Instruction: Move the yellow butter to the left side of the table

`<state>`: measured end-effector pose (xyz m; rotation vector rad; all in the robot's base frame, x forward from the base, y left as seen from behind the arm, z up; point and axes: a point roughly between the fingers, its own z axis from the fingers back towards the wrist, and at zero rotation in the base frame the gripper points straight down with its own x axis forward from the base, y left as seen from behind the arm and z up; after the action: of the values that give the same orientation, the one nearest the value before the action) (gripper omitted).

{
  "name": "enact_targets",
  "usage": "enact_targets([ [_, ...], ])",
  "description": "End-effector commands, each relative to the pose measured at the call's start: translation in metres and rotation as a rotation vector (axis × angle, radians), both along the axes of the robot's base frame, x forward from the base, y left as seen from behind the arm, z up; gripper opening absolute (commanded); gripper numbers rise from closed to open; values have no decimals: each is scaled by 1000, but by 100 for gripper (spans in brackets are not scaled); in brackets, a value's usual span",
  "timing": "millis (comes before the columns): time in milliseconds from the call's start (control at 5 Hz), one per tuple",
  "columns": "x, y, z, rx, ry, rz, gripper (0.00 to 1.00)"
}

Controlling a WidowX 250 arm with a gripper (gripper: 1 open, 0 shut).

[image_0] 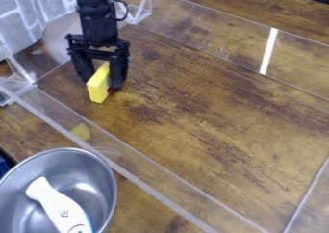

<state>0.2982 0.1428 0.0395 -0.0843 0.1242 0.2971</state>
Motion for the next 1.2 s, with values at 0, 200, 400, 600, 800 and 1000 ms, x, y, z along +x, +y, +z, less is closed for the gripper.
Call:
enact_targets([
  [0, 8, 12, 52, 40, -127, 21, 100],
  [200, 10, 12, 81, 45, -179, 17, 100],
  [400, 11, 15, 111, 55, -227, 14, 100],
  [600, 7, 14, 126, 80, -240, -19, 100],
  [800, 10, 21, 116, 91, -222, -16, 100],
  [1000, 13, 28, 101, 94, -195, -5, 100],
])
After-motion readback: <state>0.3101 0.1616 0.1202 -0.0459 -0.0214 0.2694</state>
